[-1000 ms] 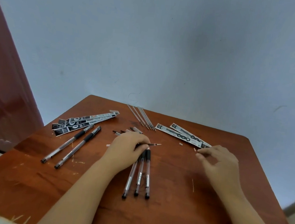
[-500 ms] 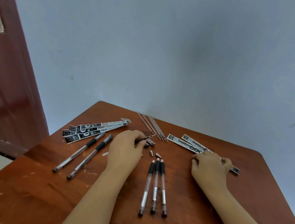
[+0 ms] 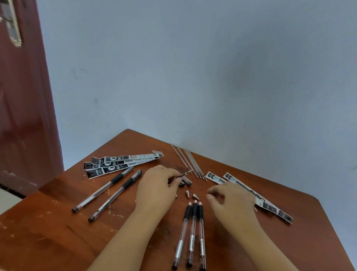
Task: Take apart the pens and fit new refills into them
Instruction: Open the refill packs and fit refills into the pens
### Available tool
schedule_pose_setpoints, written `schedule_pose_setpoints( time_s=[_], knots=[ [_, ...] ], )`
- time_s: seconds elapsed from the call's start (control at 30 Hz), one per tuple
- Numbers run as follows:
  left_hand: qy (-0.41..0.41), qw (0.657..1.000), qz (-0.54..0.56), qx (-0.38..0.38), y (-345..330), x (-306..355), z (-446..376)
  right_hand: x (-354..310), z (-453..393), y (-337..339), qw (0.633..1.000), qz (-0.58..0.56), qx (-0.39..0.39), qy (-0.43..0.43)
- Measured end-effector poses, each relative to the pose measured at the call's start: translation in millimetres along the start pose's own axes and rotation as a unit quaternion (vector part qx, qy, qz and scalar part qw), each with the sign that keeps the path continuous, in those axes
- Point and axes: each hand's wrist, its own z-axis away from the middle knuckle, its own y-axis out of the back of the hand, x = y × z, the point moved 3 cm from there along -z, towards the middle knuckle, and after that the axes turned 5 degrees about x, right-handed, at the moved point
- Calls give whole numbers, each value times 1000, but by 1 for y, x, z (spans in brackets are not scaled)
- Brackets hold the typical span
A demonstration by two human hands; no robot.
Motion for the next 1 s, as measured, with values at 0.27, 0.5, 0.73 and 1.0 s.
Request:
schedule_pose_setpoints(
  time_s=[0.27, 0.5, 0.73, 1.0],
  knots=[
    [13, 1000, 4, 13, 3, -5, -1, -9, -17, -19, 987, 2, -140, -76],
    [15, 999, 4, 28, 1, -4, -2, -8, 3, -12, 977, -12, -193, -93],
    [32, 999, -13, 36, 1, -7, -2, -16, 8, -10, 971, -4, -219, -96],
    [1, 997, 65, 53, 9, 6, 5, -14, 20, 9, 969, 7, -213, -121]
  ],
)
